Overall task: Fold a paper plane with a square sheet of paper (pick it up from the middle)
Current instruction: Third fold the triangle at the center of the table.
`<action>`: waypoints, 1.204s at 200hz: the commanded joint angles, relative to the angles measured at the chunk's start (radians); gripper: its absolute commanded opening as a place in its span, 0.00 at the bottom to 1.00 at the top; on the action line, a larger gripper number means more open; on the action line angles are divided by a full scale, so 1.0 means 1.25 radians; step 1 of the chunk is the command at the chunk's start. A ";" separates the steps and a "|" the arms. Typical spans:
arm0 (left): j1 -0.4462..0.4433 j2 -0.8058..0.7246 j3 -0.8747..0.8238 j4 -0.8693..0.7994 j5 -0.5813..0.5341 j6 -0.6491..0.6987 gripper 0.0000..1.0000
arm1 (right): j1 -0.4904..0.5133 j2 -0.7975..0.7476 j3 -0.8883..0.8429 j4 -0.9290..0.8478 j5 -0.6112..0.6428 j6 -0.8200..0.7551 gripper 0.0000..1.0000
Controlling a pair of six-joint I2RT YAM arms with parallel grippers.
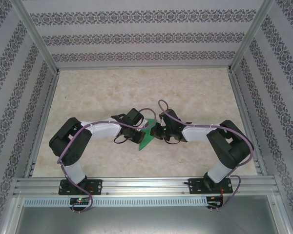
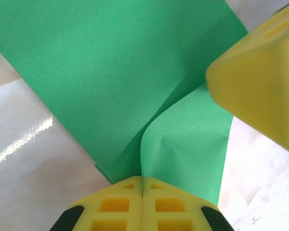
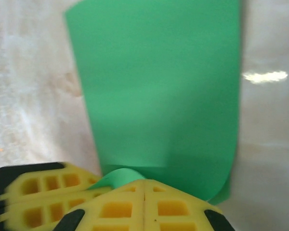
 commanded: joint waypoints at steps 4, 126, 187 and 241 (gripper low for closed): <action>0.006 0.027 0.000 -0.034 -0.016 0.006 0.00 | -0.003 0.053 0.043 -0.102 0.060 -0.022 0.02; 0.006 0.022 0.003 -0.044 -0.021 0.007 0.00 | -0.044 0.021 0.049 -0.058 0.008 -0.025 0.04; 0.006 0.028 0.005 -0.043 -0.025 0.010 0.00 | -0.041 0.059 0.023 -0.043 0.032 -0.018 0.04; 0.006 0.029 -0.002 -0.037 -0.022 0.004 0.00 | -0.027 -0.157 -0.017 -0.091 0.112 -0.045 0.06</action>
